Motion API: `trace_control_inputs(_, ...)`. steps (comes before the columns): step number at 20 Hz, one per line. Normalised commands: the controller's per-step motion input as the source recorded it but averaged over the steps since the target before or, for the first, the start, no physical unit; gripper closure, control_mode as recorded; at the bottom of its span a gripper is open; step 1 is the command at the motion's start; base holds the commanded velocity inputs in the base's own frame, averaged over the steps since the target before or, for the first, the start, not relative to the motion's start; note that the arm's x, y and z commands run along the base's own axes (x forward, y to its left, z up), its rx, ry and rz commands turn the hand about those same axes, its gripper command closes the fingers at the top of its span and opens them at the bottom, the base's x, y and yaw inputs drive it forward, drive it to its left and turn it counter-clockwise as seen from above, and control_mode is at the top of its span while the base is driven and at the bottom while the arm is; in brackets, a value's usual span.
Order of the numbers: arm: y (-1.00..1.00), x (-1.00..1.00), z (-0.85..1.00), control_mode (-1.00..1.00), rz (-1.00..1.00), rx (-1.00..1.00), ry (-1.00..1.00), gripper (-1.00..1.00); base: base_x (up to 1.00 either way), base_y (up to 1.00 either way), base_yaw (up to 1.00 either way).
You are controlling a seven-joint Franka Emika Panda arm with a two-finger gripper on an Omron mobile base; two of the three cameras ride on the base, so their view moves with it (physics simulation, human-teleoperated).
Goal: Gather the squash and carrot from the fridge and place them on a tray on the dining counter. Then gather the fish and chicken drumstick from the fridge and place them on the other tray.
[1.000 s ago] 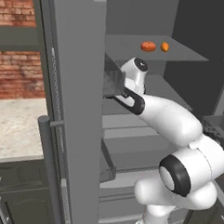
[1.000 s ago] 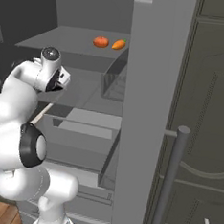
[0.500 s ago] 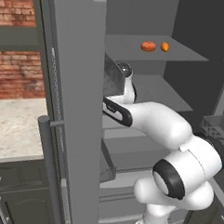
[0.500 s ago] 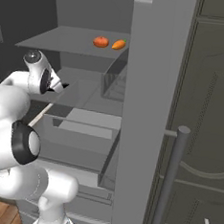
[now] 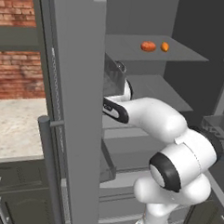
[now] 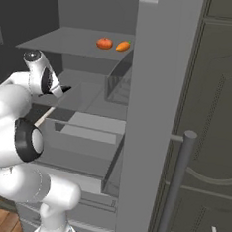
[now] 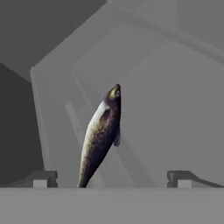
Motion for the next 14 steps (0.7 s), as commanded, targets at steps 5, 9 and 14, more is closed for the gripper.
trace_control_inputs(5, 0.00, 0.20, -0.08, -1.00, -0.02, 0.01, 0.09, -1.00, 0.00, 0.00, 0.00)
trace_control_inputs(9, 0.01, 0.26, -0.10, -1.00, -0.01, 0.00, 0.02, -1.00, 0.00, 0.00, 0.00)
trace_control_inputs(14, 0.08, 0.31, -0.12, -1.00, -0.01, 0.00, 0.03, -1.00, 0.00, 0.00, 0.00)
